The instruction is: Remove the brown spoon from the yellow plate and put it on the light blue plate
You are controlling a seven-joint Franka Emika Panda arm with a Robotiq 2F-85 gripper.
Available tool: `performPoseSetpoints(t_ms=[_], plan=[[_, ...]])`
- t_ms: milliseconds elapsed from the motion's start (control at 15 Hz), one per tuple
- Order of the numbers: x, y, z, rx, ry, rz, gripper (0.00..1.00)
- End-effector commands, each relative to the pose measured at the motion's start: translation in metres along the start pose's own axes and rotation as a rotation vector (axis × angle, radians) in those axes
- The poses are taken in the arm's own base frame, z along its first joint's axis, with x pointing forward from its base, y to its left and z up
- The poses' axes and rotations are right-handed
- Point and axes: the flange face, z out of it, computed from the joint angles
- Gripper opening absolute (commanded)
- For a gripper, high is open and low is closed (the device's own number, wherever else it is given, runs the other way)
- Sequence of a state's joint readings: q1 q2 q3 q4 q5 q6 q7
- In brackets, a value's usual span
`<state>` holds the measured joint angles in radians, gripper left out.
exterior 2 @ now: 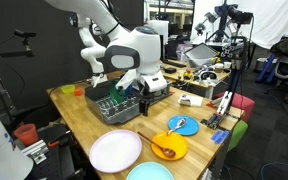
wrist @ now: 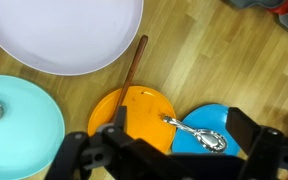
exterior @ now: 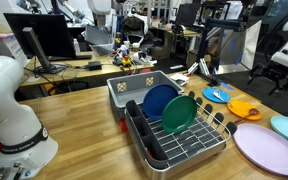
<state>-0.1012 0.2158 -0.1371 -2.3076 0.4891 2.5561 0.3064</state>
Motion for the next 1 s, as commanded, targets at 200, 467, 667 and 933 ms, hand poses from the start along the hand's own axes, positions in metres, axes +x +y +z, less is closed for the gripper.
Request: performPoseSetpoints(t_ms=[200, 467, 667, 933], plan=[[0.053, 0.030, 0.052, 0.021, -0.072, 0.230, 1.00], [0.073, 0.038, 0.097, -0.065, -0.082, 0.300, 1.00], [0.082, 0.038, 0.118, -0.099, -0.091, 0.362, 1.00], [0.090, 0.037, 0.137, -0.128, -0.104, 0.452, 1.00]])
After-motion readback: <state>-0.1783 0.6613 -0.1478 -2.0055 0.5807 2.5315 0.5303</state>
